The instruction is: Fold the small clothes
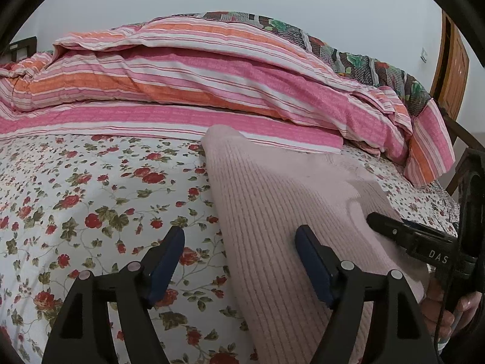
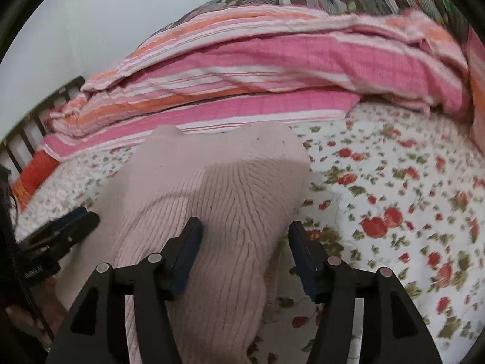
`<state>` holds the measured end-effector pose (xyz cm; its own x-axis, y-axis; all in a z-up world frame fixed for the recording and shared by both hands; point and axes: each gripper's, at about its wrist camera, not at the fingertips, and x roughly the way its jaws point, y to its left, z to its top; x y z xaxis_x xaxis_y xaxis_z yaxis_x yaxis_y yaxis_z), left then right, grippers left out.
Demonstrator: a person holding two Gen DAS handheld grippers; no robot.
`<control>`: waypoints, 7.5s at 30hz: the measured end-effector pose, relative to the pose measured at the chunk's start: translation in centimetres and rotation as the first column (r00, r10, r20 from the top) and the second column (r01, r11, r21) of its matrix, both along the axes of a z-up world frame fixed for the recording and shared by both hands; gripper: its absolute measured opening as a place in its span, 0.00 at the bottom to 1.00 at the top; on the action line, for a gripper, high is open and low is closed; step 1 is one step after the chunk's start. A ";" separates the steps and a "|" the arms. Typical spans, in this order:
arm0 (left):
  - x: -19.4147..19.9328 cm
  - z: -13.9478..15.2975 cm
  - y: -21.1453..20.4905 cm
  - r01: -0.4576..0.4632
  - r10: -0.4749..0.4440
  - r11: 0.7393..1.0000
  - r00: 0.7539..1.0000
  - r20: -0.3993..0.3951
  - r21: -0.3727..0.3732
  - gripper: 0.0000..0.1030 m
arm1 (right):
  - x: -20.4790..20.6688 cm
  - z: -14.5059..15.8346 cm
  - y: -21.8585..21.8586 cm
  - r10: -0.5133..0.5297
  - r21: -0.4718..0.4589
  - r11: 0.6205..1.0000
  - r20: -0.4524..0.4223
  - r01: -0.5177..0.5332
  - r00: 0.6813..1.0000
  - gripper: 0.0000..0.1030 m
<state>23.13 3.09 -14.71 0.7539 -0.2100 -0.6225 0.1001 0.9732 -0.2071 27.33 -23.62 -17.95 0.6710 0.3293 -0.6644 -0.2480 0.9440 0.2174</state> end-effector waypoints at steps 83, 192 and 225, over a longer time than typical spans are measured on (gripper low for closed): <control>11.7 -0.6 1.1 0.033 -0.045 0.993 0.993 -0.111 -0.112 0.20 | 1.6 1.8 -2.0 0.003 0.036 0.999 0.068 -0.005 0.998 0.40; -17.7 14.8 -5.1 -0.083 0.081 0.972 0.997 0.021 0.218 0.90 | -21.8 13.4 -4.7 -0.170 -0.150 0.971 0.112 0.186 0.979 0.98; -18.3 15.4 -4.9 -0.104 0.101 0.971 0.995 0.026 0.216 0.90 | -22.4 13.9 -4.4 -0.174 -0.152 0.970 0.123 0.192 0.977 0.98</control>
<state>4.80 -1.77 0.65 0.7735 0.0073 -0.6338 -0.0008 0.9999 0.0105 4.92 -28.04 -4.05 0.7806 0.0886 -0.6187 -0.0818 0.9959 0.0394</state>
